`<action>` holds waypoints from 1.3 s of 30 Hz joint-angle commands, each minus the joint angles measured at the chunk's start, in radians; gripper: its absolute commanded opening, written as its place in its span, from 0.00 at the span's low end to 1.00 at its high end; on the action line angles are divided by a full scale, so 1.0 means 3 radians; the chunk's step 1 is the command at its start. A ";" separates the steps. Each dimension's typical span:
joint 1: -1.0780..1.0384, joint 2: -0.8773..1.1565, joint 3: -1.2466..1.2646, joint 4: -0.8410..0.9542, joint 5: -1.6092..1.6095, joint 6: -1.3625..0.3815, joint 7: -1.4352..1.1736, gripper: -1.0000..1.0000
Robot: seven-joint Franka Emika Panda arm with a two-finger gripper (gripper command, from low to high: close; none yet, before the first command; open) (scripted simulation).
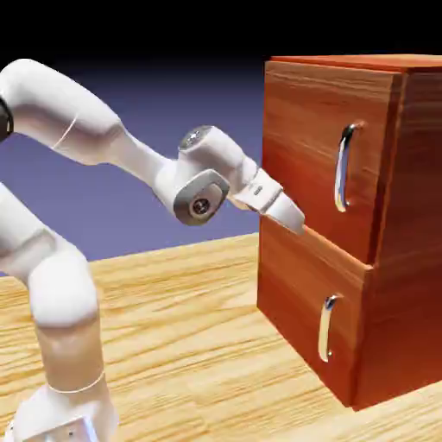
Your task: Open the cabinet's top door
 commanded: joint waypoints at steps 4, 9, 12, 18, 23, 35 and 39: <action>0.0190 -0.0158 -0.0249 0.0070 -0.0580 -0.0031 0.0361 1.00; 0.0428 -0.0356 -0.0560 0.0158 -0.1305 -0.0069 0.0813 1.00; 0.0570 -0.0475 -0.0746 0.0211 -0.1740 -0.0092 0.1084 1.00; 0.0856 -0.0712 -0.1120 0.0316 -0.2610 -0.0137 0.1625 1.00; 0.1093 -0.0910 -0.1431 0.0404 -0.3334 -0.0176 0.2077 1.00; 0.1663 -0.1385 -0.2177 0.0615 -0.5074 -0.0267 0.3160 1.00; 0.1854 -0.1543 -0.2426 0.0685 -0.5654 -0.0298 0.3522 1.00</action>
